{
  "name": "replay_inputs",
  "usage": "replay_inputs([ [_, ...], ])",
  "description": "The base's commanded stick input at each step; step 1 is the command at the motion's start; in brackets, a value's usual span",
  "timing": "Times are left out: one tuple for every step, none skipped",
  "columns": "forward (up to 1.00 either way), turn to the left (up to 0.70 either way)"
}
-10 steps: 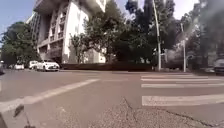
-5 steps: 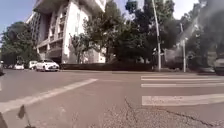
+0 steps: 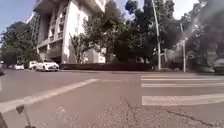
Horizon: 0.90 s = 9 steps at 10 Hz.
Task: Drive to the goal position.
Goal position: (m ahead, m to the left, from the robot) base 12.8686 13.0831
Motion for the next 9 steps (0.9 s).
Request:
replay_inputs([
  [0.45,0.27],
  [0.45,0.27],
  [0.45,0.27],
  [0.45,0.27],
  [0.45,0.27],
  [0.45,0.15],
  [0.45,0.0],
  [0.45,0.0],
  [0.45,0.0],
])
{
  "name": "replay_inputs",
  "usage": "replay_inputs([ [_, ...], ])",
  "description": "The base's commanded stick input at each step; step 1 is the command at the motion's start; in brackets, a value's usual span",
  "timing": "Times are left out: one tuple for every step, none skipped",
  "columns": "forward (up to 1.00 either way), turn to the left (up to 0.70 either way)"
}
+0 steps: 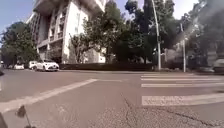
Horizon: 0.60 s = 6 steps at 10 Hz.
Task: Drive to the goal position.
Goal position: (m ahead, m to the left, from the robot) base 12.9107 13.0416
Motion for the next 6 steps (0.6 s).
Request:
replay_inputs([
  [0.45,0.0],
  [0.45,0.0],
  [0.45,0.0],
  [0.45,0.0],
  [0.45,0.0],
  [0.45,0.0],
])
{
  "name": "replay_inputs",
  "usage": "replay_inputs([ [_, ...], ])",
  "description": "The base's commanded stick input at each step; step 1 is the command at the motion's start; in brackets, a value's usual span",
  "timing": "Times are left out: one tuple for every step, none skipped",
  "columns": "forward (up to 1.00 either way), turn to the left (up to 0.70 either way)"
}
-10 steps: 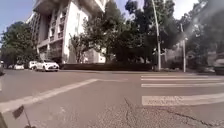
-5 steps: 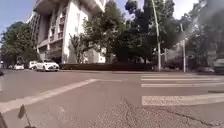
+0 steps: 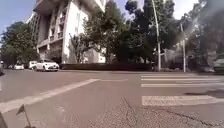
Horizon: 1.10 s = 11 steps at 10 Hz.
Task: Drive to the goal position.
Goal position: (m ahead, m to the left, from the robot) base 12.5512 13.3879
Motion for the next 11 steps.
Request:
replay_inputs([
  [0.45,0.0],
  [0.45,0.0],
  [0.45,0.0],
  [0.45,0.0],
  [0.45,0.0],
  [0.45,0.0],
  [0.45,0.0],
  [0.45,0.0],
  [0.45,0.0],
  [0.45,0.0],
  [0.45,0.0],
])
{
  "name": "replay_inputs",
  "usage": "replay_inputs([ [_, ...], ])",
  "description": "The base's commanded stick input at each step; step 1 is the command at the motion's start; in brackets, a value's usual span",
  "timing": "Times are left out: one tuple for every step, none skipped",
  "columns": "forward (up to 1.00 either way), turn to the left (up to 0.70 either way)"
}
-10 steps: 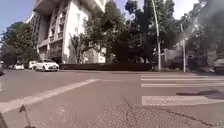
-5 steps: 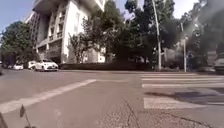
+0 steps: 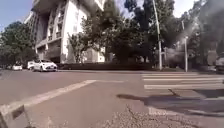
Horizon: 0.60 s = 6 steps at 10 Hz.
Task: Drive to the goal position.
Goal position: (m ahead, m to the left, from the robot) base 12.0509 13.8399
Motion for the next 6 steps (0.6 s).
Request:
replay_inputs([
  [0.45,0.0],
  [0.45,0.17],
  [0.45,0.27],
  [0.45,0.27],
  [0.2,0.12],
  [0.0,0.0],
])
